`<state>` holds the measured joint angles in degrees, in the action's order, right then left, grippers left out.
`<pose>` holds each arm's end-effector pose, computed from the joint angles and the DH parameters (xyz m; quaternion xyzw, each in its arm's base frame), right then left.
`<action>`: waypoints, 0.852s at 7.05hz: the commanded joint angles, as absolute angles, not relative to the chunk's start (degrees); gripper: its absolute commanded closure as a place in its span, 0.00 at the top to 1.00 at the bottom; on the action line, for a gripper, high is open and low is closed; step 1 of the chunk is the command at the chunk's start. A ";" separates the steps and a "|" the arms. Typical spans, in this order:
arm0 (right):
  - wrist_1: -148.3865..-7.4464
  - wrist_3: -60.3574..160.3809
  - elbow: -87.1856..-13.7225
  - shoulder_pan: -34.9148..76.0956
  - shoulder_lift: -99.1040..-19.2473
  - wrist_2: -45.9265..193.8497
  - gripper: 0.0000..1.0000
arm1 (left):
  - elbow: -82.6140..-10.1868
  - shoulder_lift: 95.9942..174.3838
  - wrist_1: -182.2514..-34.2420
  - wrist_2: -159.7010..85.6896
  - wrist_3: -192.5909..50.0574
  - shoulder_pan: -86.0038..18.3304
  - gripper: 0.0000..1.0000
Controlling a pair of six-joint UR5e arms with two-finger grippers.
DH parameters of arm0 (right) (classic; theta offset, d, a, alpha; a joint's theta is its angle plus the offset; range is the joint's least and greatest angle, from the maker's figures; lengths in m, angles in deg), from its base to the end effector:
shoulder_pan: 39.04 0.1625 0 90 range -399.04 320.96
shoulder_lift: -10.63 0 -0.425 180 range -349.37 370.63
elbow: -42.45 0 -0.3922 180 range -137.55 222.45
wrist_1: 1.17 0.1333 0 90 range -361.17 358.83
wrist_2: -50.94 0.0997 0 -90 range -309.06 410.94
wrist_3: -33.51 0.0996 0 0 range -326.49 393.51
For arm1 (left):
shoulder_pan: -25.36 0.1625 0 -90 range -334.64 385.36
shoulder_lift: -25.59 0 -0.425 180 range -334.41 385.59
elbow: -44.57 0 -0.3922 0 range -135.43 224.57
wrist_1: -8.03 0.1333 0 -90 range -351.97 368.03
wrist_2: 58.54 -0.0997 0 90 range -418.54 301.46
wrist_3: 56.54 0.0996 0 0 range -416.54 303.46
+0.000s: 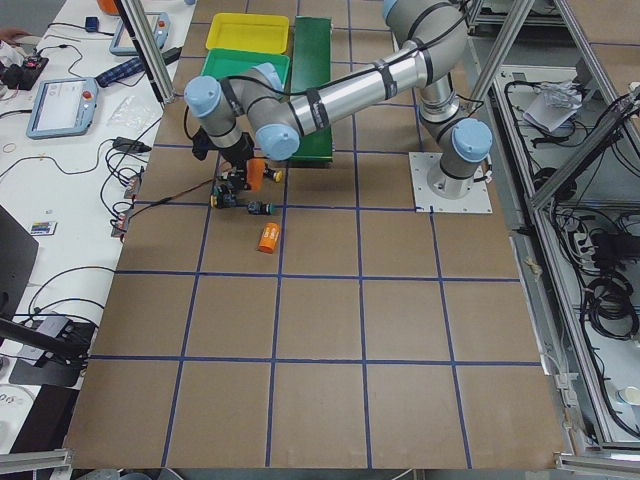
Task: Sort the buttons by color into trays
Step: 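Carry the orange cylinder with the left gripper onto the belt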
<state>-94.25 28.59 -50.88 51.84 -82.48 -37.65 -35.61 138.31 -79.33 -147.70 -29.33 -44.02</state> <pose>0.1430 -0.4715 0.4909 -0.0509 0.9983 -0.0254 0.0114 0.0946 -0.6341 0.3512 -0.0566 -0.9944 -0.0788 0.0429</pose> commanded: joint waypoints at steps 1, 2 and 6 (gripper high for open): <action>-94.25 28.59 -50.89 51.84 -82.53 -37.65 1.00 | -52.65 129.34 -66.31 -147.66 -34.45 -49.49 0.00; -94.25 28.59 -50.89 51.84 -82.53 -37.65 1.00 | -56.47 128.44 -59.27 -147.57 -36.22 -52.31 0.00; -94.25 28.59 -50.89 51.84 -82.53 -37.65 1.00 | -61.33 128.87 -58.59 -148.01 -37.46 -58.14 0.00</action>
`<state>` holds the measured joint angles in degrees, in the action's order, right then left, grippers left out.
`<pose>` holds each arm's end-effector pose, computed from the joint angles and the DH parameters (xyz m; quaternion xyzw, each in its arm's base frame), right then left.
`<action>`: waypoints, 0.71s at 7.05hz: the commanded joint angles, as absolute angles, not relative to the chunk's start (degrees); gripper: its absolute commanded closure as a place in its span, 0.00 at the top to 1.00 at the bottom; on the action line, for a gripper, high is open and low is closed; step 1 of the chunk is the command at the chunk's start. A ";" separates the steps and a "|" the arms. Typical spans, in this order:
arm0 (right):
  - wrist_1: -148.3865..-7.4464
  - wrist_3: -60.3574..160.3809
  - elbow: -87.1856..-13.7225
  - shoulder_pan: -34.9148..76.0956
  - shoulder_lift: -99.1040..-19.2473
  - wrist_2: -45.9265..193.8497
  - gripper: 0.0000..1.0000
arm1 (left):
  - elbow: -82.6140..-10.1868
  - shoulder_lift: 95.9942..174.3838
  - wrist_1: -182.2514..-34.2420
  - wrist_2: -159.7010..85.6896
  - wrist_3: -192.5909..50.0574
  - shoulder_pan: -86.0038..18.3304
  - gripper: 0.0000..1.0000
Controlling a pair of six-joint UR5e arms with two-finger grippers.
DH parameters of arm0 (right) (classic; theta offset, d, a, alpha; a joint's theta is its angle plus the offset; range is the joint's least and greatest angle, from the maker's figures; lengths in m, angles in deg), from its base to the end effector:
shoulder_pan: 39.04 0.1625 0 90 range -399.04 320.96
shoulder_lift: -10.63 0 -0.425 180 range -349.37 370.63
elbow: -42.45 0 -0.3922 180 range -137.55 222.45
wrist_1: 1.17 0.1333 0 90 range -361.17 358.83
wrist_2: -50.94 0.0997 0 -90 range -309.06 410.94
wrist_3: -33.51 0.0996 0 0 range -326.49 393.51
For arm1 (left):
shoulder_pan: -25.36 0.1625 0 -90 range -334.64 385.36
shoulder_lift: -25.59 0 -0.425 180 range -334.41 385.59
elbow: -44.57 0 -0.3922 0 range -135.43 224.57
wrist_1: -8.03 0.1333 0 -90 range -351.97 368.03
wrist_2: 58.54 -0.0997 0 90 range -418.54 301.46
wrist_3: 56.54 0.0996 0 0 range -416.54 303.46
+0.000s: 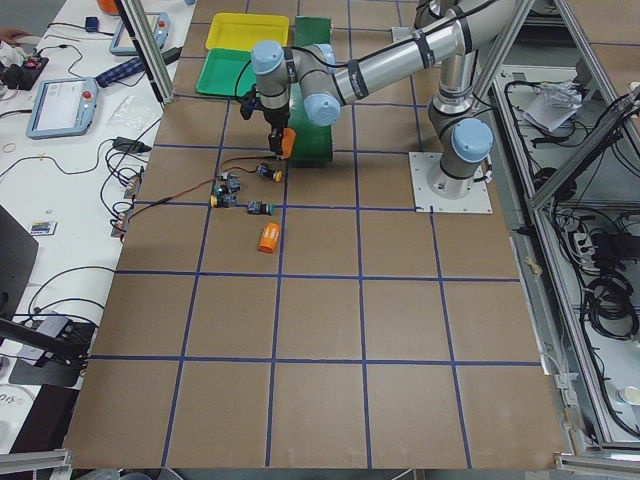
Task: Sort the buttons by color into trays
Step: 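Carry the orange cylinder with the left gripper onto the belt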
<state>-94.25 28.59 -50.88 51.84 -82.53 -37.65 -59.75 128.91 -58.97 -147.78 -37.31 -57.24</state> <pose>0.1430 -0.4713 0.4913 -0.0509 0.9983 -0.0258 0.0114 -0.0644 -0.5495 0.2868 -0.1027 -0.9939 -0.0379 0.0158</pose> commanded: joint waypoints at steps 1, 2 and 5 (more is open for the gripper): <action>-94.25 28.59 -50.89 51.84 -82.53 -37.65 1.00 | -62.30 128.78 -58.41 -147.92 -37.29 -58.31 0.00; -94.25 28.59 -50.89 51.84 -82.53 -37.65 1.00 | -63.18 129.91 -58.24 -147.92 -37.64 -58.40 0.00; -94.25 28.59 -50.89 51.84 -82.53 -37.57 1.00 | -63.63 130.00 -58.50 -147.57 -37.64 -58.31 0.27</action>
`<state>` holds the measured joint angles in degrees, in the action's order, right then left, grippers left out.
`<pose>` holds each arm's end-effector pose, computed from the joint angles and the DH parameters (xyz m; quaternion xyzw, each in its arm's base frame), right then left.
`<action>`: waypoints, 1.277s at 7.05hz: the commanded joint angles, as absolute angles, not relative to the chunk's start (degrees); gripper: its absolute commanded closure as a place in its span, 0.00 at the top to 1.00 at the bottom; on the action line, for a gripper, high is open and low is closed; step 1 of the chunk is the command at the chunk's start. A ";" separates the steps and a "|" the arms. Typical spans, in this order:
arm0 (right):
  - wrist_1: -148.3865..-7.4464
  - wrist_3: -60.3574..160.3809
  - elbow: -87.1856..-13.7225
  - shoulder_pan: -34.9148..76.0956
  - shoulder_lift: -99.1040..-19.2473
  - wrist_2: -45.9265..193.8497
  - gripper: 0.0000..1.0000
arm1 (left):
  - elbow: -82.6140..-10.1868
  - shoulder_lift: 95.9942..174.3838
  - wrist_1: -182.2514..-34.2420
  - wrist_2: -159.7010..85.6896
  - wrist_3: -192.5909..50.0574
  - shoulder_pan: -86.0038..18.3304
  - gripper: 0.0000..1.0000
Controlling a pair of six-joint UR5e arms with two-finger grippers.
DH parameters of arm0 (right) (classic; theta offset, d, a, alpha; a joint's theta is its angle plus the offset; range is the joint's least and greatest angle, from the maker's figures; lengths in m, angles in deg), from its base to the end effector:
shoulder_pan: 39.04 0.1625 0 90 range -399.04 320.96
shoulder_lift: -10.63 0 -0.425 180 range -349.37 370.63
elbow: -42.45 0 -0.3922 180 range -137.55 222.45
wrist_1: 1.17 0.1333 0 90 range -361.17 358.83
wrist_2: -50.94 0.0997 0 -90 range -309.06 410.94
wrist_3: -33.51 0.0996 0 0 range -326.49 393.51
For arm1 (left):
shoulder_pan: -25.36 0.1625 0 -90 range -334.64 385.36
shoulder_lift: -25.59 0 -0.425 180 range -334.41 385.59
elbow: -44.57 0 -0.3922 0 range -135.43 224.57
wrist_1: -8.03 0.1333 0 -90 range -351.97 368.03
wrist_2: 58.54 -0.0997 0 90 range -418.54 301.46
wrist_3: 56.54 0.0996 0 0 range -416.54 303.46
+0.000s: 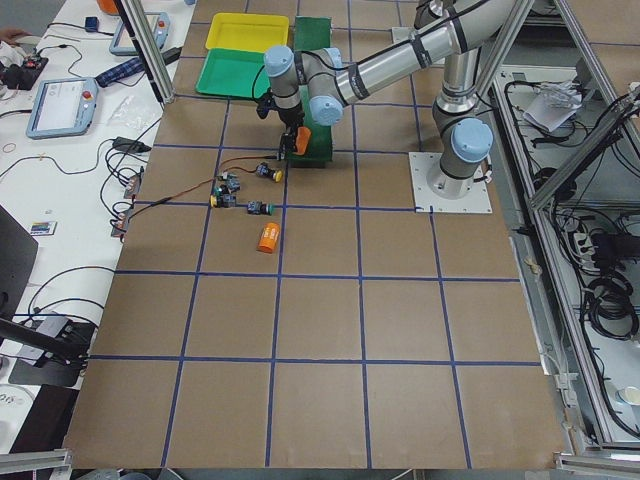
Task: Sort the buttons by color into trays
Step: 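Carry the orange cylinder with the left gripper onto the belt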
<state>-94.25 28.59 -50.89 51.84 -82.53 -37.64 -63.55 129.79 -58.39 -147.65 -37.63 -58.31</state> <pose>0.1430 -0.4712 0.4912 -0.0509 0.9983 -0.0257 0.0115 -0.0768 -0.5308 0.2512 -0.1087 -0.9911 -0.0727 0.0242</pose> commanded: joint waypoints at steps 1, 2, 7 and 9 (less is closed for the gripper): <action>-94.25 28.59 -50.89 51.84 -82.53 -37.65 1.00 | -63.62 130.62 -58.41 -147.49 -37.99 -58.40 0.92; -94.25 28.59 -50.89 51.84 -82.53 -37.65 1.00 | -64.15 128.80 -58.85 -147.48 -39.04 -58.66 1.00; -94.25 28.59 -50.89 51.84 -82.53 -37.65 1.00 | -63.55 123.00 -61.31 -147.83 -39.22 -59.55 1.00; -94.25 28.59 -50.89 51.84 -82.53 -37.65 1.00 | -59.08 122.44 -62.89 -148.63 -37.83 -53.61 1.00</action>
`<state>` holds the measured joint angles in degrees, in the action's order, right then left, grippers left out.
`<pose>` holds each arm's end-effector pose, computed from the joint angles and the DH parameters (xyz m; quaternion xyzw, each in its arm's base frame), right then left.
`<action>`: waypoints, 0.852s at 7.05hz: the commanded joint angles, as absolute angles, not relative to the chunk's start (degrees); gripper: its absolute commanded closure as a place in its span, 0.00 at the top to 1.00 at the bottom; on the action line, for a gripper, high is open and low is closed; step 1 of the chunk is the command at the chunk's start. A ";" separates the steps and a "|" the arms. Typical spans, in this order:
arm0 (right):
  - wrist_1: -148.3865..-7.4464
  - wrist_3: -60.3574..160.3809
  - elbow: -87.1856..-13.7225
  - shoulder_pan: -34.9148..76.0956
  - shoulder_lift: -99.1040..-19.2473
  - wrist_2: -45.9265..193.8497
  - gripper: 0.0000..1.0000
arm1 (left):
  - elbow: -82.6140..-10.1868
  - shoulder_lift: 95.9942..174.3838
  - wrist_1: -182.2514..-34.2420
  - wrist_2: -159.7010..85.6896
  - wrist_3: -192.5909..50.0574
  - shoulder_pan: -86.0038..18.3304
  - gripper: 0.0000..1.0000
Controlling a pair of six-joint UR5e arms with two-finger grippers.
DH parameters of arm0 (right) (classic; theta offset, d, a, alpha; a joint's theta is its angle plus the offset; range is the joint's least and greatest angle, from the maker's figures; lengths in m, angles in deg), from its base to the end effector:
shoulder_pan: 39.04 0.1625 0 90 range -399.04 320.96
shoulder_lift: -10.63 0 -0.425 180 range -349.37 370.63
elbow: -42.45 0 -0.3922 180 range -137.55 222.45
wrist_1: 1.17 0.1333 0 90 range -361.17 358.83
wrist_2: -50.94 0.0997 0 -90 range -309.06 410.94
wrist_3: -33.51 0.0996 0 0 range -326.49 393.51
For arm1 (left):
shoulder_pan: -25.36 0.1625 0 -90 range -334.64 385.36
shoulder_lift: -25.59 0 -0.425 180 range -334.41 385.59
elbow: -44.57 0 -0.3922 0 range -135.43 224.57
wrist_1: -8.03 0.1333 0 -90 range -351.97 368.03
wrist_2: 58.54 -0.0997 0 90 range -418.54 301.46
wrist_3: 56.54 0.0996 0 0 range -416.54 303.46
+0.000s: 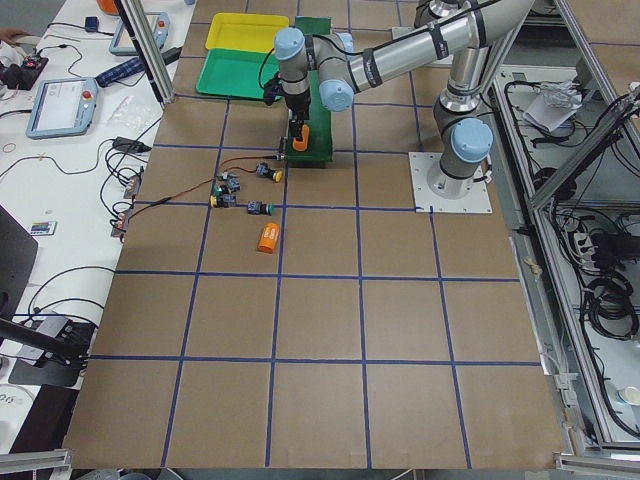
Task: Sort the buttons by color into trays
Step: 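Open the left gripper and lift it away from the belt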
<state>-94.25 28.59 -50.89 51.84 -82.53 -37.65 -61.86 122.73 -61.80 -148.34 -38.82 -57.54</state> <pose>0.1430 -0.4712 0.4912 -0.0509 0.9983 -0.0257 0.0114 -0.0701 -0.5186 0.3220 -0.0925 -0.9953 -0.0286 0.0081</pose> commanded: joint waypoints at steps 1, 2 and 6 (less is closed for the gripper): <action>-94.25 28.59 -50.89 51.84 -82.53 -37.65 1.00 | -56.53 123.84 -62.98 -148.45 -34.60 -47.30 1.00; -94.25 28.59 -50.89 51.84 -82.53 -37.65 1.00 | -55.11 125.16 -62.20 -148.45 -31.26 -42.71 1.00; -94.25 28.59 -50.89 51.75 -82.44 -37.83 1.00 | -53.96 137.00 -49.29 -148.98 -13.94 -33.36 1.00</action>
